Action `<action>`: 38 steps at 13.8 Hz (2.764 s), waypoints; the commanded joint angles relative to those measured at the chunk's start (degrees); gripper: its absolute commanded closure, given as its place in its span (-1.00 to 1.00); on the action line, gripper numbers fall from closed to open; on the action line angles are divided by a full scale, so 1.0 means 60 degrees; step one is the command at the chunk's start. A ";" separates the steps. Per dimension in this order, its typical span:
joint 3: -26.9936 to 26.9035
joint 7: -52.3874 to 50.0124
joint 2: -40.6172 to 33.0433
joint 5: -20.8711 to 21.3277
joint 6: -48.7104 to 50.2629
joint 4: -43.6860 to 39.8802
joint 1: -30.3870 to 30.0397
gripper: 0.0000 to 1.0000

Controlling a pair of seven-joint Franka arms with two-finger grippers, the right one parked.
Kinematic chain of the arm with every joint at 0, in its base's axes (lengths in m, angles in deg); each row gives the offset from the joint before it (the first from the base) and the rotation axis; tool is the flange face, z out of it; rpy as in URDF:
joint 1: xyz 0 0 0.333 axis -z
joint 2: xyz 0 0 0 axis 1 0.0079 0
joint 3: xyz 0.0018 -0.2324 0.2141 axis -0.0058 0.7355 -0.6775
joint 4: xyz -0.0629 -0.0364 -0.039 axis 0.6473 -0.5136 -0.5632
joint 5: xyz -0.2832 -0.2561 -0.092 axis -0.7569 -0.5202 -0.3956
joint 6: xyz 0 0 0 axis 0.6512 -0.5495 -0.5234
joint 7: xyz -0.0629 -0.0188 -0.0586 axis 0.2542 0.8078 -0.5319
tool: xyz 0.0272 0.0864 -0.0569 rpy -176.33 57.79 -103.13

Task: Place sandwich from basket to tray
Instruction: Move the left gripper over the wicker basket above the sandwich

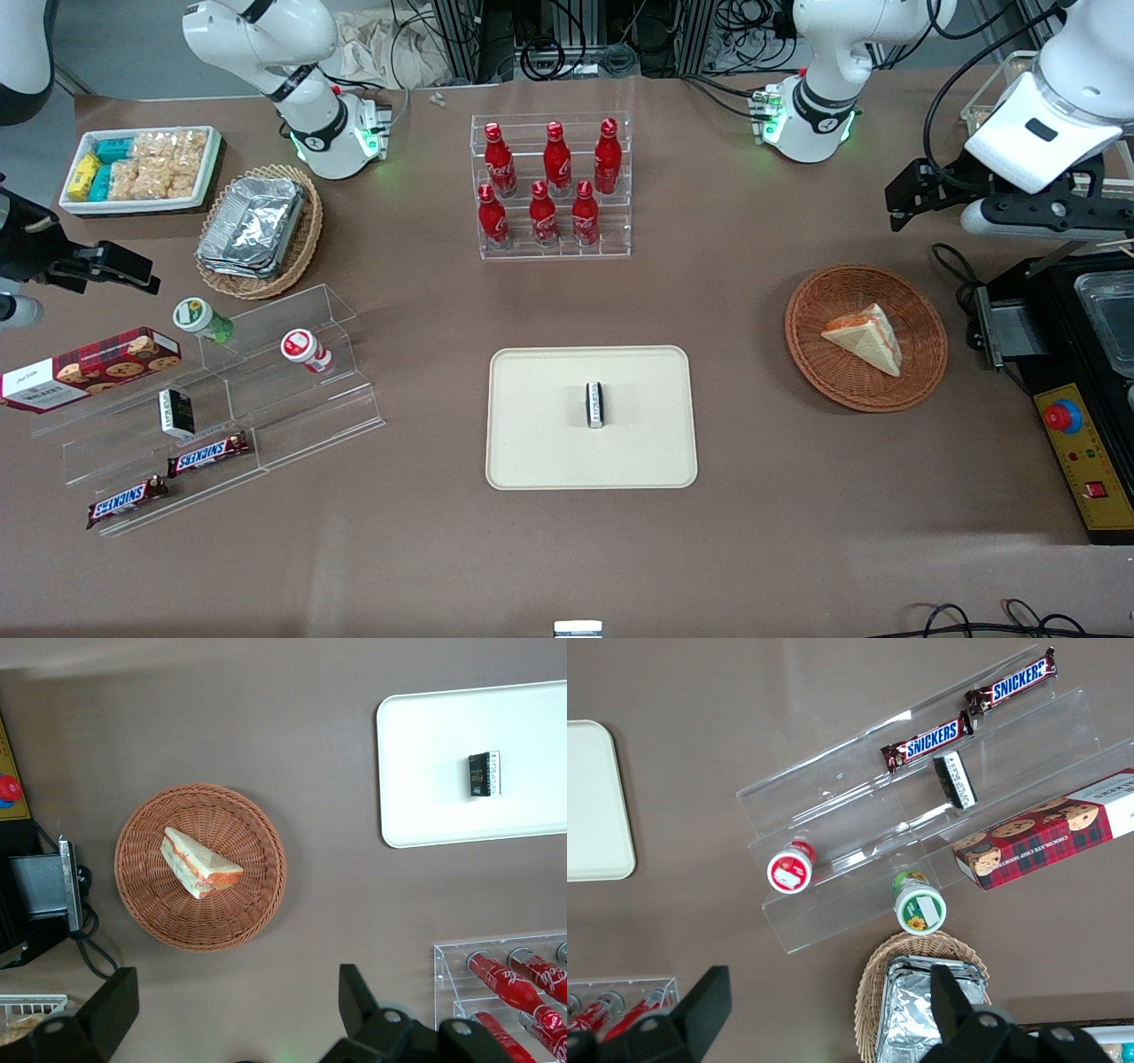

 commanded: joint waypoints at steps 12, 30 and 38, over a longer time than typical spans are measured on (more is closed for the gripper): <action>-0.0951 -0.0957 0.0052 0.0056 0.1017 0.0185 -0.0031 -1.00; -0.1656 -0.7125 -0.0464 0.1140 -0.4197 0.5825 -0.0017 -1.00; -0.1964 -0.7305 0.0109 0.0979 -0.6026 0.6981 -0.0031 -1.00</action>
